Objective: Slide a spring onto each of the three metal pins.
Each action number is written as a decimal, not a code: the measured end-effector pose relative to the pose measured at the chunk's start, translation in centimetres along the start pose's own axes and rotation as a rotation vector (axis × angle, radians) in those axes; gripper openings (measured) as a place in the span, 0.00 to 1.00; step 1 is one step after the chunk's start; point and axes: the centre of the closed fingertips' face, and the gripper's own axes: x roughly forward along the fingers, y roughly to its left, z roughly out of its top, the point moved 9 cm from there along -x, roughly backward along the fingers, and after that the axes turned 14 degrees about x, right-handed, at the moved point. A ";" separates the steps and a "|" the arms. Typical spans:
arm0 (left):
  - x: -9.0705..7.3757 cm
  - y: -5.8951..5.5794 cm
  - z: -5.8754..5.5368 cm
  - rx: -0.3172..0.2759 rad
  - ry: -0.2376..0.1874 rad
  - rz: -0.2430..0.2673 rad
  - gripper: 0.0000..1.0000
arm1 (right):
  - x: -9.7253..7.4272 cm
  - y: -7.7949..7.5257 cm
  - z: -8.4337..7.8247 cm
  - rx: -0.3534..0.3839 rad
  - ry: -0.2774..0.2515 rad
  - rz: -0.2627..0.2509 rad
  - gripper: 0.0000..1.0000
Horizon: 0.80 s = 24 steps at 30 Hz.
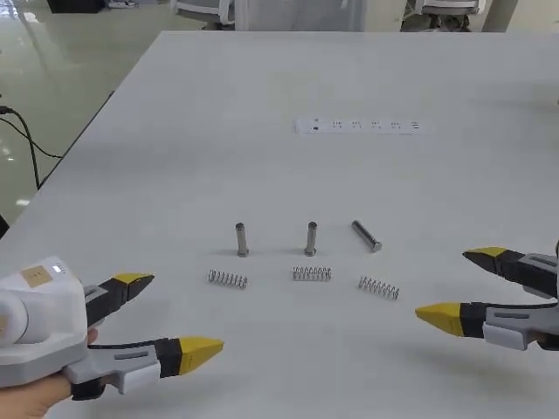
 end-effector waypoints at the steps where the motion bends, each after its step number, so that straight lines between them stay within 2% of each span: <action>1: 0.0 0.0 0.0 0.001 0.000 0.000 0.84 | 0.0 0.0 0.1 -0.002 0.000 0.000 0.76; 13: -0.1 -0.1 0.1 0.002 -0.003 0.003 0.84 | 1.2 -0.7 2.0 -0.039 0.021 -0.001 0.72; 24: -0.5 -0.3 0.4 0.000 -0.007 0.010 0.84 | 3.1 -0.7 3.8 -0.073 0.038 0.013 0.69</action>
